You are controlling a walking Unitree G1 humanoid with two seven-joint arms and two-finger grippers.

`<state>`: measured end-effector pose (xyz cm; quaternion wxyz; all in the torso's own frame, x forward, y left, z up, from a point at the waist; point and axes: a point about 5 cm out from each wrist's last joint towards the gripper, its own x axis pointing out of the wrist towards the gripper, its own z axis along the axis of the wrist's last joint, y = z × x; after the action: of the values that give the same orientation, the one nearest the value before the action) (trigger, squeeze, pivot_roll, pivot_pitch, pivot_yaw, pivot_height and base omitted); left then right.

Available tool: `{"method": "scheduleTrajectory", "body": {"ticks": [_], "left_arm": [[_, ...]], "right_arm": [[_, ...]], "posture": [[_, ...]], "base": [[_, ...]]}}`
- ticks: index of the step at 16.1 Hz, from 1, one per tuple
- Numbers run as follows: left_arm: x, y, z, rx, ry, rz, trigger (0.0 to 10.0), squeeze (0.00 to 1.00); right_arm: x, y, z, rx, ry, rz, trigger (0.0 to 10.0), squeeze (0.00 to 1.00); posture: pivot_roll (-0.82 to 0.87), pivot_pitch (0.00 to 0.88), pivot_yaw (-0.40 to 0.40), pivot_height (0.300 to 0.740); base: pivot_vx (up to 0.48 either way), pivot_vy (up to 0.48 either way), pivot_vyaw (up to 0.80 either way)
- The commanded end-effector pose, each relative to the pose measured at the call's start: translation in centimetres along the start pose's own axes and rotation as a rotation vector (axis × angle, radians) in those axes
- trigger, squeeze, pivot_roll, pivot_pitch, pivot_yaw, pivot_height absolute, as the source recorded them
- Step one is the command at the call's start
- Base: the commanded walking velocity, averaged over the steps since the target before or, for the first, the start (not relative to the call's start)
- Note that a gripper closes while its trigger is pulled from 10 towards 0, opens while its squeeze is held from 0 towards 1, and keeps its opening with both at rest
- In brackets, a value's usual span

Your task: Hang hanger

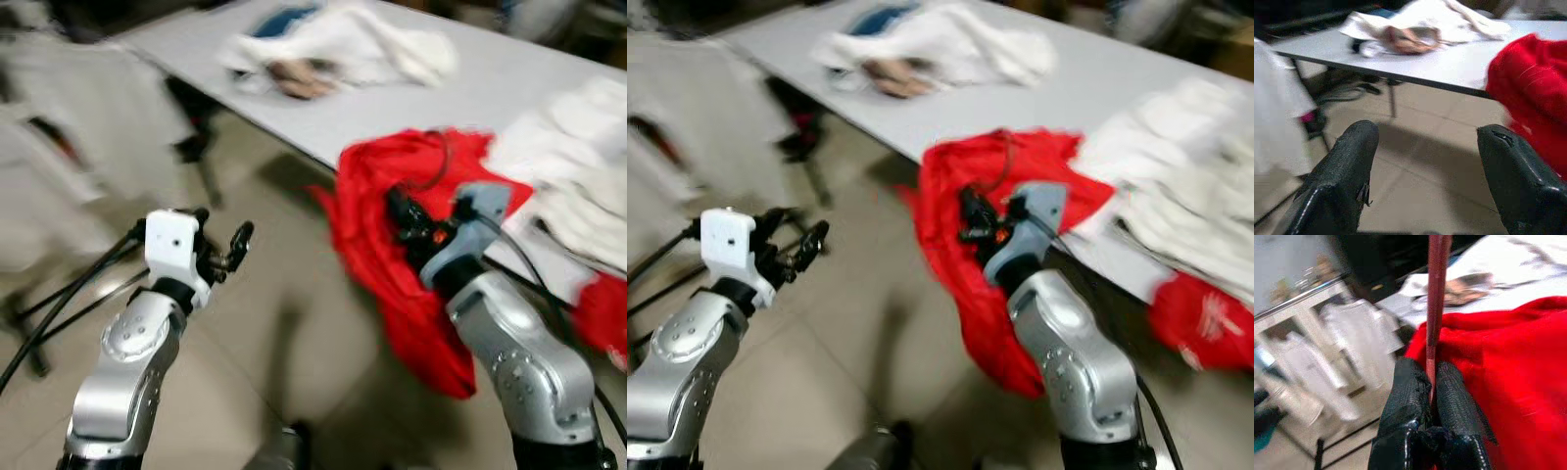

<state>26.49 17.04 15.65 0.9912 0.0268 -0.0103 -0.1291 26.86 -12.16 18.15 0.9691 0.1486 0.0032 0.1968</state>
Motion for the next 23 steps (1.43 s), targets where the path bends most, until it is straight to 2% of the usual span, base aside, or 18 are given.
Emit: {"method": "scheduleTrajectory", "body": {"ticks": [1,3,6,8,10,11,13,15,17,18,19,20,21,22,23], "left_arm": [[-0.1,-0.4,-0.1,0.019,0.003,-0.009,10.0,0.21],[0.0,-0.5,-0.3,0.024,0.016,-0.011,10.0,0.18],[0.1,-0.9,-0.5,0.040,0.010,-0.022,10.0,0.17],[0.1,-1.2,-0.7,0.034,0.018,-0.033,10.0,0.17],[0.1,-1.6,-1.0,0.047,0.027,-0.050,10.0,0.17],[0.1,-2.1,-1.2,0.059,0.034,-0.073,10.0,0.16],[0.2,-2.5,-1.3,0.073,0.040,-0.099,10.0,0.13],[0.3,-2.8,-1.4,0.078,0.046,-0.118,10.0,0.08],[0.5,-2.8,-1.5,0.075,0.044,-0.114,10.0,0.06],[0.5,-2.8,-1.5,0.077,0.042,-0.112,10.0,0.06],[0.6,-2.8,-1.5,0.079,0.040,-0.113,10.0,0.06],[0.6,-2.8,-1.4,0.081,0.039,-0.114,10.0,0.06],[0.7,-2.9,-1.4,0.081,0.037,-0.116,10.0,0.06],[0.7,-2.9,-1.4,0.082,0.036,-0.119,10.0,0.06],[0.7,-3.0,-1.4,0.081,0.034,-0.121,10.0,0.05]], "right_arm": [[0.0,0.2,0.0,-0.017,-0.011,0.026,10.0,0.00],[0.4,0.2,-0.2,-0.032,-0.006,0.034,10.0,0.00],[0.4,-0.1,-1.0,-0.002,-0.021,0.024,10.0,0.00],[0.4,-0.4,-1.7,-0.039,-0.016,-0.006,10.0,0.00],[0.2,-1.0,-3.0,-0.027,0.044,-0.037,10.0,0.00],[-0.1,-2.0,-4.1,-0.053,0.113,-0.075,10.0,0.00],[-0.3,-2.4,-4.3,-0.033,0.128,-0.076,10.0,0.00],[-0.3,-2.5,-4.2,-0.027,0.094,-0.081,10.0,0.00],[-0.1,-2.3,-4.2,0.008,0.071,-0.092,10.0,0.00],[0.1,-2.1,-4.2,0.003,0.062,-0.091,10.0,0.00],[0.3,-1.9,-3.9,-0.044,0.041,-0.083,10.0,0.00],[0.4,-1.5,-3.9,-0.024,0.026,-0.045,10.0,0.00],[0.5,-1.3,-3.7,0.080,-0.020,-0.036,10.0,0.00],[0.7,-1.7,-3.7,0.081,-0.047,-0.074,10.0,0.00],[0.8,-1.6,-3.4,0.118,-0.073,-0.051,10.0,0.00]], "posture": [[-0.04,0.135,0.070,0.740],[-0.04,0.137,0.071,0.740],[-0.04,0.136,0.067,0.740],[-0.04,0.140,0.061,0.740],[-0.04,0.141,0.058,0.740],[-0.05,0.140,0.052,0.740],[-0.05,0.137,0.045,0.740],[-0.06,0.137,0.042,0.740],[-0.06,0.136,0.042,0.740],[-0.06,0.136,0.043,0.740],[-0.06,0.136,0.045,0.740],[-0.06,0.136,0.046,0.740],[-0.06,0.135,0.046,0.740],[-0.06,0.135,0.046,0.740],[-0.06,0.135,0.046,0.740]], "base": [[0.000,0.000,0.80],[0.000,0.000,0.80],[0.000,0.000,0.80],[0.000,0.000,0.40],[0.000,0.000,0.00],[0.000,0.000,0.61],[0.000,0.000,0.70],[0.000,0.000,0.80],[0.000,0.000,0.00],[0.000,0.000,0.00],[0.000,0.000,0.00],[0.000,0.000,0.00],[0.000,0.000,0.00],[0.000,0.000,0.00],[0.000,0.000,0.00]]}}
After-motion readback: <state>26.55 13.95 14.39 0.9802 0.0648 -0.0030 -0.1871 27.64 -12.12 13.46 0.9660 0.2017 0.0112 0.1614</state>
